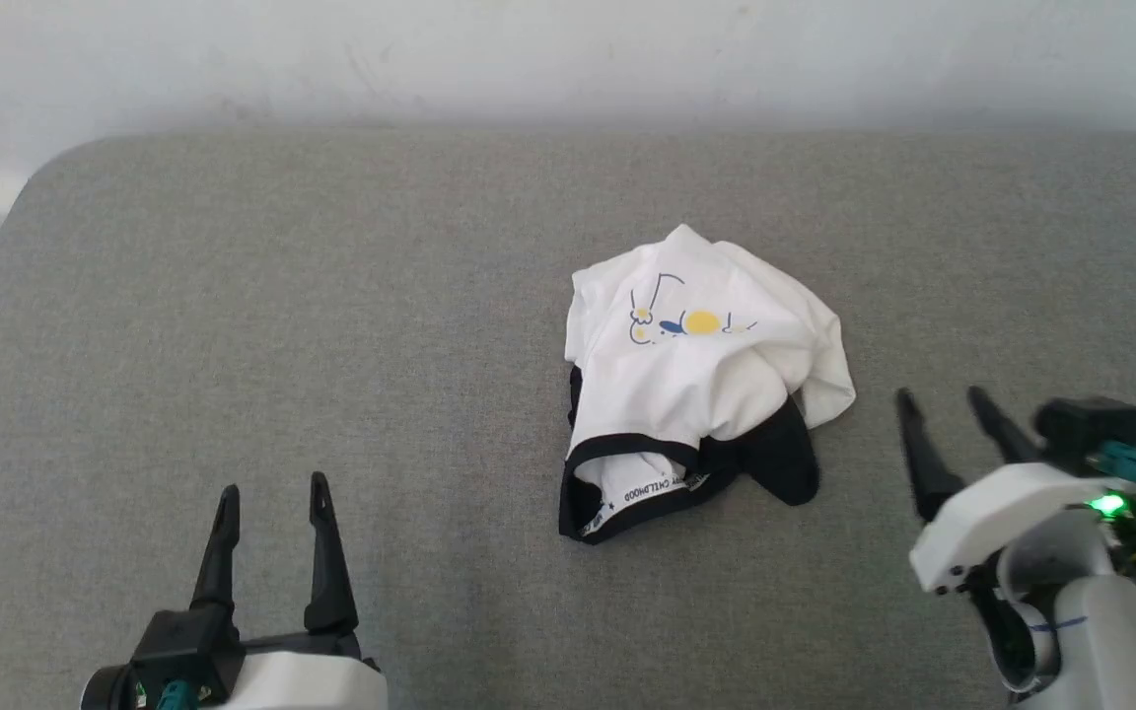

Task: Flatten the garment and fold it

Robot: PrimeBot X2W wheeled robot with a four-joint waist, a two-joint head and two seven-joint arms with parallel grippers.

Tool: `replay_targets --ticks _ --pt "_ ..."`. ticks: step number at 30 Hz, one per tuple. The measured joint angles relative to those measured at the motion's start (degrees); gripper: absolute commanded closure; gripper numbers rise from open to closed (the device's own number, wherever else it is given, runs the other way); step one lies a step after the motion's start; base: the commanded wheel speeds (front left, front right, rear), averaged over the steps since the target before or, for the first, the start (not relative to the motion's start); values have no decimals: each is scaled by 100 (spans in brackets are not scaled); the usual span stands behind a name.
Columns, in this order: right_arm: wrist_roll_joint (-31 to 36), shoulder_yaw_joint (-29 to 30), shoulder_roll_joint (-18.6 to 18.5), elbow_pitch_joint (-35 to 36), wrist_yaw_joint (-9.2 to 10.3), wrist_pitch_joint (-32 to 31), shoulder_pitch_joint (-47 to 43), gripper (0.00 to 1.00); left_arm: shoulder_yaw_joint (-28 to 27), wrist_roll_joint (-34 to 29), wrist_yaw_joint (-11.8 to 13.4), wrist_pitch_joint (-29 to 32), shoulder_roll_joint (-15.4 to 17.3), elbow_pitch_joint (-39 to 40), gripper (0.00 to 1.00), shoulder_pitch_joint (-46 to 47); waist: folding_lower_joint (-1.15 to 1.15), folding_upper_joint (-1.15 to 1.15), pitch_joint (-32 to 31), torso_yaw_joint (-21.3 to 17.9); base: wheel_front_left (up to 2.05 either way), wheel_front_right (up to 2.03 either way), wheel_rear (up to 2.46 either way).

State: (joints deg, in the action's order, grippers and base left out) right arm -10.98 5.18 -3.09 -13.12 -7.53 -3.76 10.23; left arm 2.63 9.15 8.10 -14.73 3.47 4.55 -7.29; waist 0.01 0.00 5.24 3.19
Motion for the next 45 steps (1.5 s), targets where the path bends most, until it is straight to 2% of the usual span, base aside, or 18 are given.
replay_targets --ticks 5,12,21,27,28,29,30,34,38,41,45 --pt "201 -379 -205 -64 0 -895 170 0 19 2 -102 -1 -26 -112 0 110 0 0 120 111 0 0 0" --pt "243 -748 -700 -420 0 -1537 623 0 110 132 -158 -1 -32 -255 0 197 0 0 254 357 0 0 0" --pt "240 -1085 -1107 -1070 0 -1997 1302 0 225 210 -196 0 -41 -278 0 353 0 0 525 647 0 0 0" --pt "271 -1107 -1193 -1511 0 -2241 1687 0 299 310 -200 -1 -44 -277 0 580 1 0 813 809 0 0 0" --pt "269 -1096 -1192 -1592 0 -2306 1716 31 307 333 -199 -1 -45 -282 0 616 0 0 855 841 0 0 0" --pt "268 -1098 -1198 -1626 0 -2340 1747 77 312 356 -199 0 -45 -285 0 653 0 0 891 877 0 0 0" --pt "268 -1096 -1214 -1637 0 -2340 1788 100 310 367 -197 0 -46 -287 0 676 -1 0 922 913 0 0 0" --pt "269 -1204 -1246 -1607 -1 -2343 1926 100 280 399 -191 0 -46 -307 0 678 0 0 995 1026 0 0 0" --pt "218 -1358 -1460 -1448 -1 -2353 1981 100 250 404 -153 0 -46 -341 0 665 0 0 916 1045 0 0 0" --pt "267 -1529 -1867 -1146 -1 -2379 2235 100 266 423 -151 -1 -46 -344 0 651 -1 0 820 1043 0 0 0" --pt "624 -1828 -2664 -732 -1 -2281 2944 100 367 516 -146 0 -48 -330 0 665 -1 0 801 1140 0 0 0"
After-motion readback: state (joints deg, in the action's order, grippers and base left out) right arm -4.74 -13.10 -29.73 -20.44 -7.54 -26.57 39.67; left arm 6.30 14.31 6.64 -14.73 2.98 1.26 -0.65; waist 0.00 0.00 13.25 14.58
